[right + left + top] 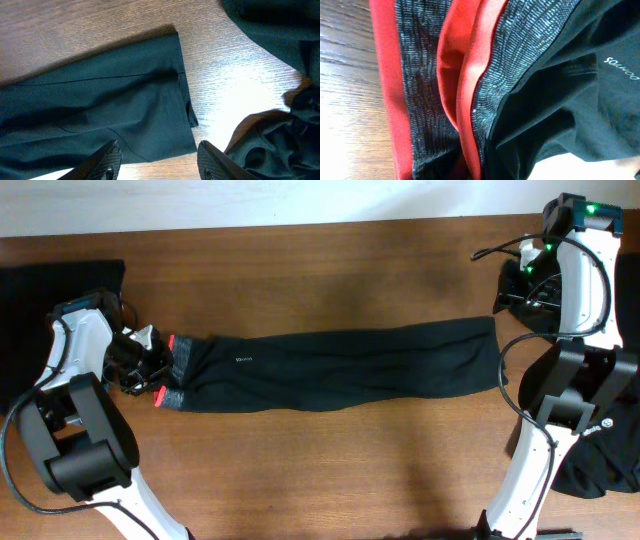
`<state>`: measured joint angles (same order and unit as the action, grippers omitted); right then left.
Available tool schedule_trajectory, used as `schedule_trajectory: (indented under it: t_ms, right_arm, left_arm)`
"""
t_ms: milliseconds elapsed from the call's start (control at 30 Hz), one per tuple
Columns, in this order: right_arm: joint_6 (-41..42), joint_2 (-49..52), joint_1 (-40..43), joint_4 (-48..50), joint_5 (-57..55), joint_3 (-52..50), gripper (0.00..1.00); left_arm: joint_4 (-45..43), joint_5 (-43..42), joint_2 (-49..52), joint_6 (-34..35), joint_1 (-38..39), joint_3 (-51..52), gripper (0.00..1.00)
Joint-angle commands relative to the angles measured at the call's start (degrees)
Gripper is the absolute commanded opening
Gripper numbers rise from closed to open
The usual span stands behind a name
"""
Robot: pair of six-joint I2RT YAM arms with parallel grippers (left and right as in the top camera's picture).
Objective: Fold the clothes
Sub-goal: 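Hold the waistband with the left gripper and the cuffs with the right gripper, pressing flat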
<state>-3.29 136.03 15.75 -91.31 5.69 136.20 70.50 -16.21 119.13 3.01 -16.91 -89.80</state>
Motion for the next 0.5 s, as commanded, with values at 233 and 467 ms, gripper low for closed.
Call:
schedule_trajectory:
  t_ms: [233, 467]
  right_arm:
    - [-5.79, -0.33, -0.09, 0.24, 0.79, -10.45, 0.54]
    - [-5.92, -0.33, -0.09, 5.05, 0.76, -17.05, 0.53]
  left_arm:
    - [0.26, 1.68, -1.62, -0.09, -0.42, -0.72, 0.01]
    - [0.26, 1.68, -1.62, -0.09, -0.42, -0.74, 0.00]
